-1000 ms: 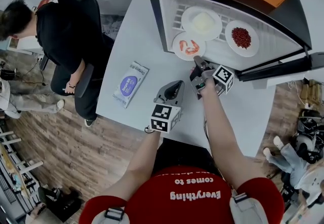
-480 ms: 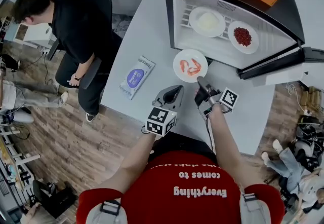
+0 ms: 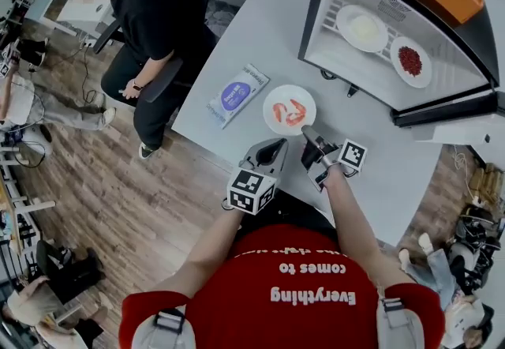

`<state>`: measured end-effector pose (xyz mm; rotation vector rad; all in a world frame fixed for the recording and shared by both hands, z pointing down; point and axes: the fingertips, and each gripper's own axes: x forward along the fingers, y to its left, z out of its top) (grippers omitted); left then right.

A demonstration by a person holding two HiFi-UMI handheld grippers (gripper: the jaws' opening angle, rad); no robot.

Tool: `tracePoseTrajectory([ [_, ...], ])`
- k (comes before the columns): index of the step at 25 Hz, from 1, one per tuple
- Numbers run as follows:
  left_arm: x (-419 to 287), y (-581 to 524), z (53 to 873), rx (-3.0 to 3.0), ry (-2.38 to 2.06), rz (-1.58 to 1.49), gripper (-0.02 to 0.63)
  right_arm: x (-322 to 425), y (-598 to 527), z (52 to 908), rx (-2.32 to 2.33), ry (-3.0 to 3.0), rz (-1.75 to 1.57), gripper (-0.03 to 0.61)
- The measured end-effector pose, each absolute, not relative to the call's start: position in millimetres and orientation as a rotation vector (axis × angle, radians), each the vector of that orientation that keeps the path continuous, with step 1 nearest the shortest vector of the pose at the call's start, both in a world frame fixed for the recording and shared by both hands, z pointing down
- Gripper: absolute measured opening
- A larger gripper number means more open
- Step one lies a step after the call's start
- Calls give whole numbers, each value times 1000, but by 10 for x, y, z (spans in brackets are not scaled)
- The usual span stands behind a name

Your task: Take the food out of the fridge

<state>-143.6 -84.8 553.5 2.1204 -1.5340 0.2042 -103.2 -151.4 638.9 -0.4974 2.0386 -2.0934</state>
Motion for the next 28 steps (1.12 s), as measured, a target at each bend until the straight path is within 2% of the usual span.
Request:
tracePoseTrajectory([
  [15, -1962, -338, 5675, 1932, -1719, 197, 6, -1626, -1312, 7159, -587, 2167, -2335, 20],
  [28, -1893, -327, 5653, 1952, -1708, 284, 6, -1578, -1357, 7425, -1158, 2512, -2385, 34],
])
